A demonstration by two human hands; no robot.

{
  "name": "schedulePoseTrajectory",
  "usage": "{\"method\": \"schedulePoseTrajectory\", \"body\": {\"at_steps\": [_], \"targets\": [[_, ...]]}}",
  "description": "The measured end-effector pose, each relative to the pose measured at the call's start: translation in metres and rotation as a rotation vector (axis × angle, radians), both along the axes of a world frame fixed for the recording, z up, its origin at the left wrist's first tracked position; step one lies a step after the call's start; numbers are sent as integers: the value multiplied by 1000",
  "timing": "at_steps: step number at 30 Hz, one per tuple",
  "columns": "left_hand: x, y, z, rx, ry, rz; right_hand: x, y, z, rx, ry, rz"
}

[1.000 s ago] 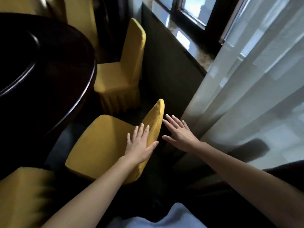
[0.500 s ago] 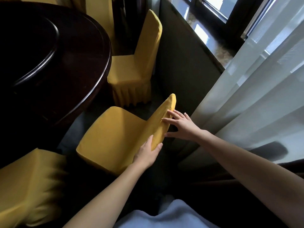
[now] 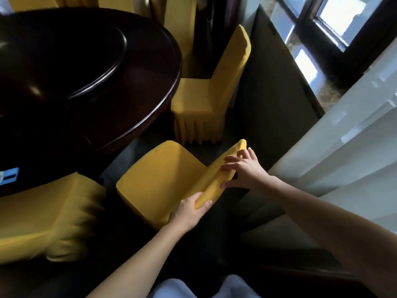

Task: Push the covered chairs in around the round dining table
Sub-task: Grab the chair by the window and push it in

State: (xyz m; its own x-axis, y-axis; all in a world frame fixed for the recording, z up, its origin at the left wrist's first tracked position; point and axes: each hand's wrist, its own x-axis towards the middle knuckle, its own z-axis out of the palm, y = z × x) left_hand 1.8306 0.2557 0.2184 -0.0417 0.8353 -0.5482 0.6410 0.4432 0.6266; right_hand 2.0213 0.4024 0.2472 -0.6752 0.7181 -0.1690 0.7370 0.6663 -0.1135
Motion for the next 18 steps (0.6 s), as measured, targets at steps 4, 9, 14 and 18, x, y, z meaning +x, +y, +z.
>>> {"method": "schedulePoseTrajectory", "body": {"at_steps": [4, 9, 14, 18], "targets": [[3, 0, 1, -11, 5, 110, 2, 18, -5, -22, 20, 144], [10, -8, 0, 4, 57, 290, -8, 43, -10, -97, 7, 294], [20, -6, 6, 75, 214, 366, -11, 51, -16, -84, -14, 354], [21, -3, 8, 148, 256, 356, -14, 60, -16, -88, -47, 391]]}}
